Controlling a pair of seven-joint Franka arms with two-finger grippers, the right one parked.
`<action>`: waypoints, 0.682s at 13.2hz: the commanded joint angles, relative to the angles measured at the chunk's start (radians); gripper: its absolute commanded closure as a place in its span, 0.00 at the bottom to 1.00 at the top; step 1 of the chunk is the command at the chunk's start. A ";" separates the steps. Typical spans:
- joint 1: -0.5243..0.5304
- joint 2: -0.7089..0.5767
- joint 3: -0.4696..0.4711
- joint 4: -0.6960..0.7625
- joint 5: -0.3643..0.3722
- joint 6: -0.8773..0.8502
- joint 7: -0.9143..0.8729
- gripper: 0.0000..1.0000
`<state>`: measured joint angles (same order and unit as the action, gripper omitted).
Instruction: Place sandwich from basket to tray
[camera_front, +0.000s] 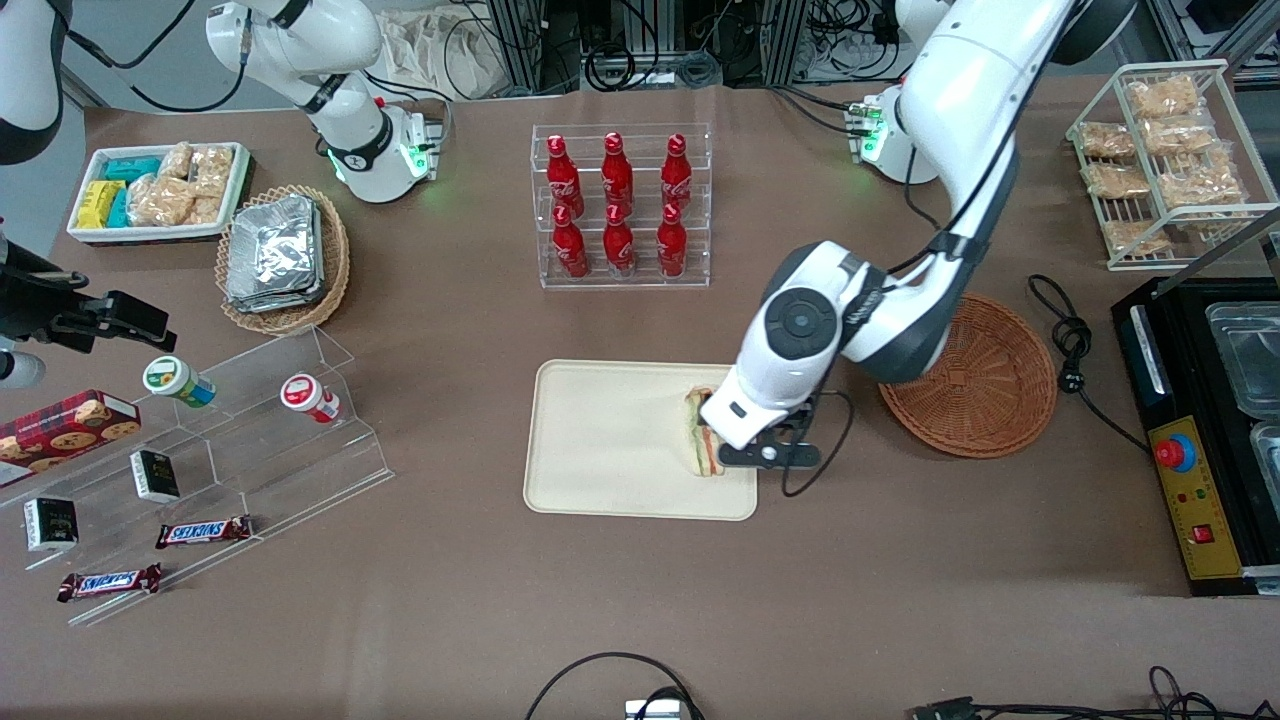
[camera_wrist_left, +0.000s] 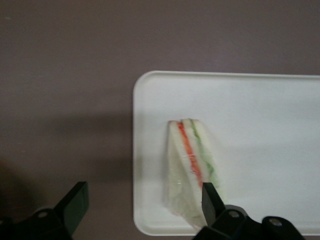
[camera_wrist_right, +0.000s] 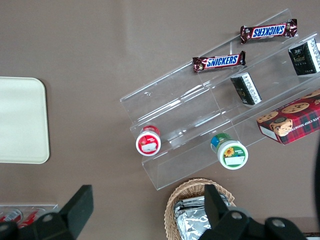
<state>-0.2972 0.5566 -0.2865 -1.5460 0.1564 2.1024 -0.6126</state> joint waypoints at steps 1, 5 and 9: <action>0.062 -0.079 -0.007 -0.012 0.009 -0.085 -0.018 0.00; 0.156 -0.161 -0.007 -0.016 0.011 -0.175 -0.004 0.00; 0.217 -0.205 -0.007 -0.022 0.012 -0.249 0.057 0.00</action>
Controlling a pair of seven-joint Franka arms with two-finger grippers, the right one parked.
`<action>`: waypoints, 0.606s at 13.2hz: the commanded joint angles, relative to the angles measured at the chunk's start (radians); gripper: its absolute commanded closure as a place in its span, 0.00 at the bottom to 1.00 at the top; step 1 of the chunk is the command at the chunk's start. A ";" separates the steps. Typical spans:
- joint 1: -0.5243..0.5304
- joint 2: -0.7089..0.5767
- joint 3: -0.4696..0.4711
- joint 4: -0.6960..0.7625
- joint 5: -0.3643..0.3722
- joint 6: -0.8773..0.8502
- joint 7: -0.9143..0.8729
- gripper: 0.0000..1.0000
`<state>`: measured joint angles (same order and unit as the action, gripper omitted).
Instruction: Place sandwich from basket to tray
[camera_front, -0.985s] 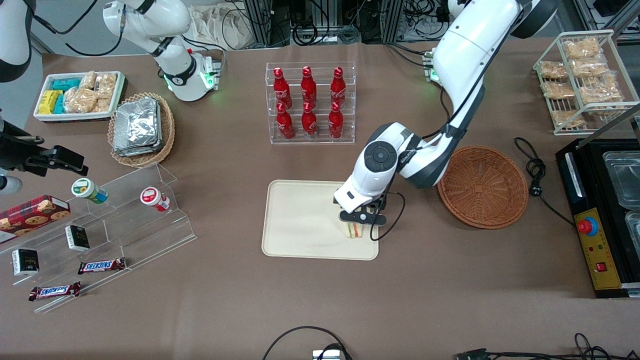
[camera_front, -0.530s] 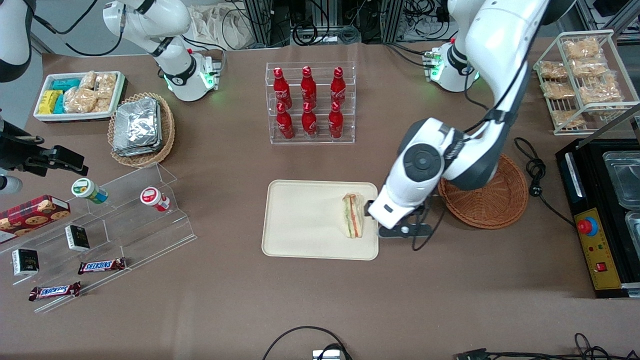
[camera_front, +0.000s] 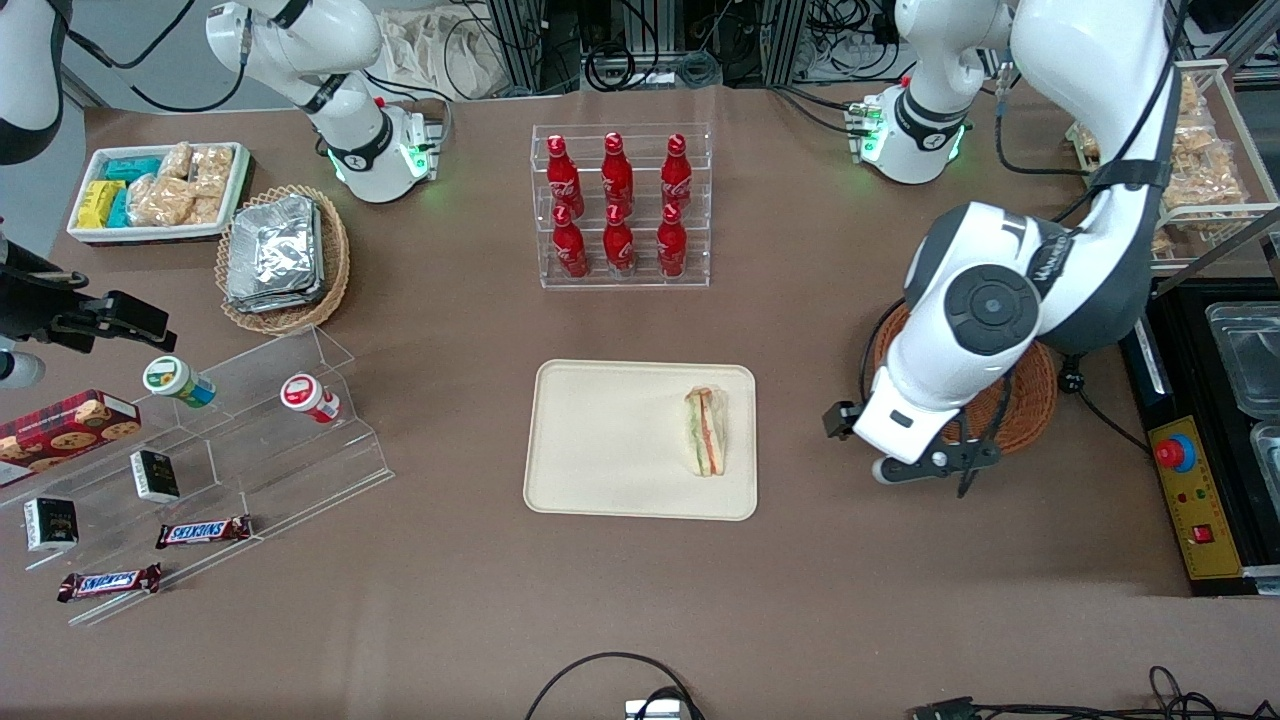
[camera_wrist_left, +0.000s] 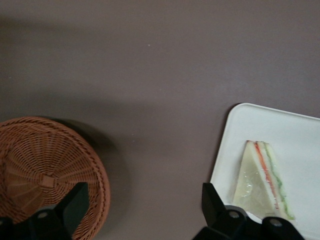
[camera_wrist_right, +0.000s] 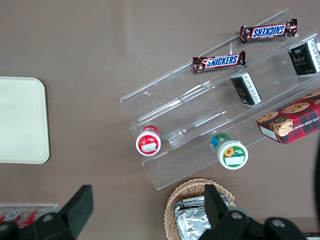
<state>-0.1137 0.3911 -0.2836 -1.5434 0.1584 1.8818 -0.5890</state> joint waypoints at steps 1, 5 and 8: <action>0.051 -0.061 -0.009 -0.024 0.007 -0.053 0.078 0.00; 0.062 -0.185 0.098 -0.124 -0.039 -0.069 0.251 0.00; 0.063 -0.279 0.159 -0.187 -0.077 -0.075 0.378 0.00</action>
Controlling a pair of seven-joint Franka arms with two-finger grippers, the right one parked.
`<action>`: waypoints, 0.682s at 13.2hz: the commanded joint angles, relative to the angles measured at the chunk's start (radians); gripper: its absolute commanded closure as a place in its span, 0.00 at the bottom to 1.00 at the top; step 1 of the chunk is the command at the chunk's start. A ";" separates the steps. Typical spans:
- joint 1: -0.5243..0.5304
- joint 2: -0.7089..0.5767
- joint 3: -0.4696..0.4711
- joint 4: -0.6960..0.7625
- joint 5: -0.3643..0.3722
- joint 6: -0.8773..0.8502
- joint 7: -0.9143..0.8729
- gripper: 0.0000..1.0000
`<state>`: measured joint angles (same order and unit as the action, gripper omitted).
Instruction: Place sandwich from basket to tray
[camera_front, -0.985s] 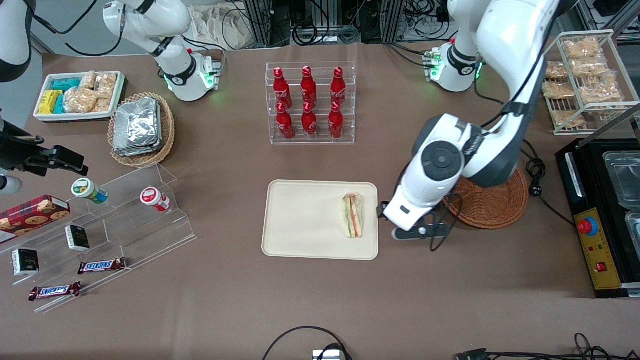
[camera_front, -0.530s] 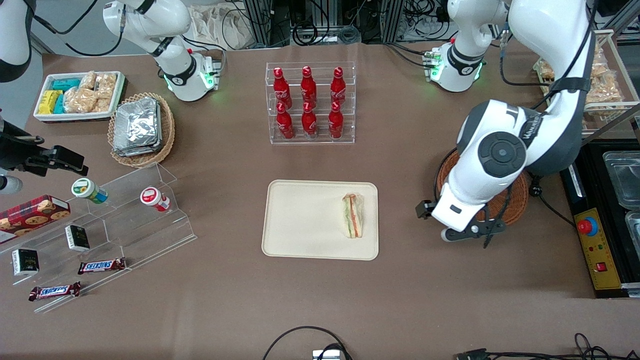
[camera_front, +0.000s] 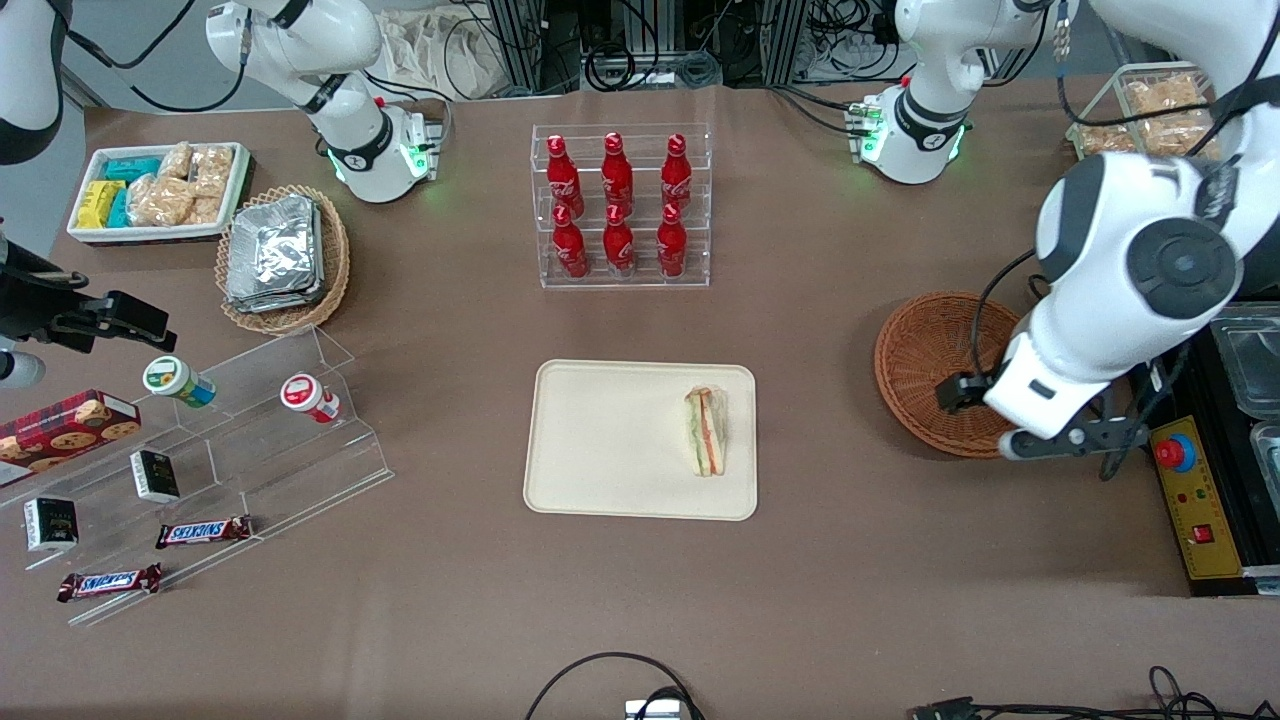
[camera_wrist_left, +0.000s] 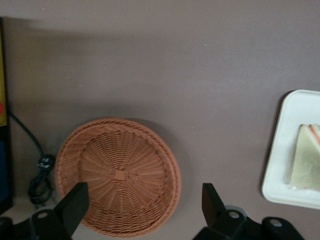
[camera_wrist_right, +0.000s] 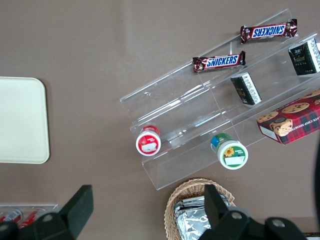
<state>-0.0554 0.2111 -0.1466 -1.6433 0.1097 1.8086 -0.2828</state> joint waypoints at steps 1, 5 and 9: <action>0.009 -0.126 0.034 -0.092 -0.034 -0.009 0.103 0.00; 0.017 -0.214 0.042 -0.085 -0.036 -0.087 0.232 0.00; 0.078 -0.300 0.042 -0.079 -0.114 -0.169 0.332 0.00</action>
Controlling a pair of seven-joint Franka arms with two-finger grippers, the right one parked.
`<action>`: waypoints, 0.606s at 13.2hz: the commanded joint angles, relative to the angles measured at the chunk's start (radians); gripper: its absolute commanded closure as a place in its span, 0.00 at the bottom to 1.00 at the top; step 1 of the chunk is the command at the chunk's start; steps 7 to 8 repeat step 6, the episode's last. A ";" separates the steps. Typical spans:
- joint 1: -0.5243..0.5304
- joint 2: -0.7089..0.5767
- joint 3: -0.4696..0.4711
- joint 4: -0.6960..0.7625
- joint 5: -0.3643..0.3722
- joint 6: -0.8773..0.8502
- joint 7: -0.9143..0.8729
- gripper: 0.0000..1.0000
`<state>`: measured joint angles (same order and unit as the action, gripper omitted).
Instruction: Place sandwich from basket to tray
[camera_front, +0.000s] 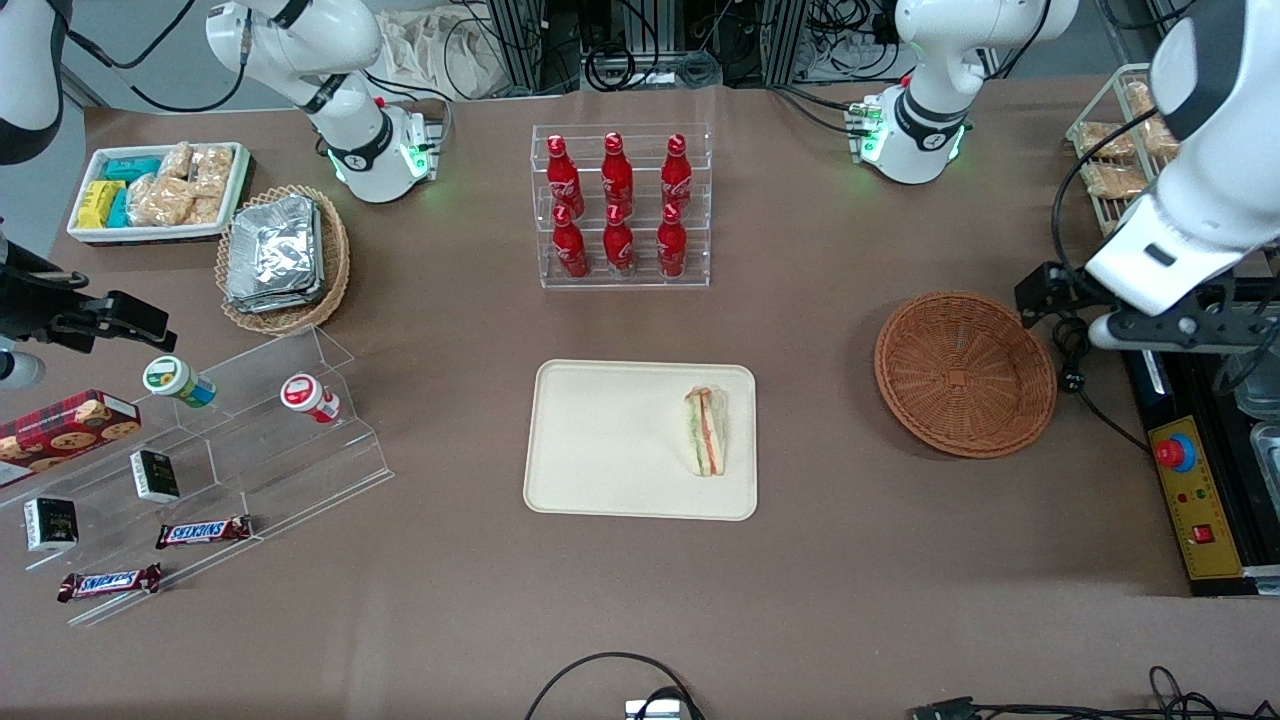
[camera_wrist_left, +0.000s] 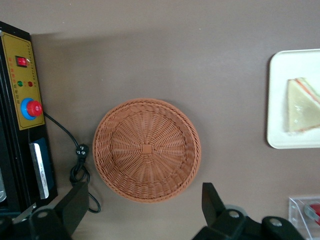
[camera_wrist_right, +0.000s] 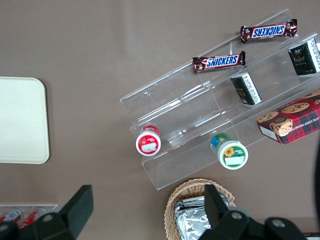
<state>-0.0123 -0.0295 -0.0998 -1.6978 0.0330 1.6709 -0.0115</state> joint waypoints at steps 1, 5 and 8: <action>0.035 -0.063 -0.005 -0.010 -0.036 -0.049 0.062 0.00; 0.032 -0.060 -0.006 0.012 -0.036 -0.071 0.053 0.00; 0.031 -0.060 -0.006 0.012 -0.035 -0.072 0.053 0.00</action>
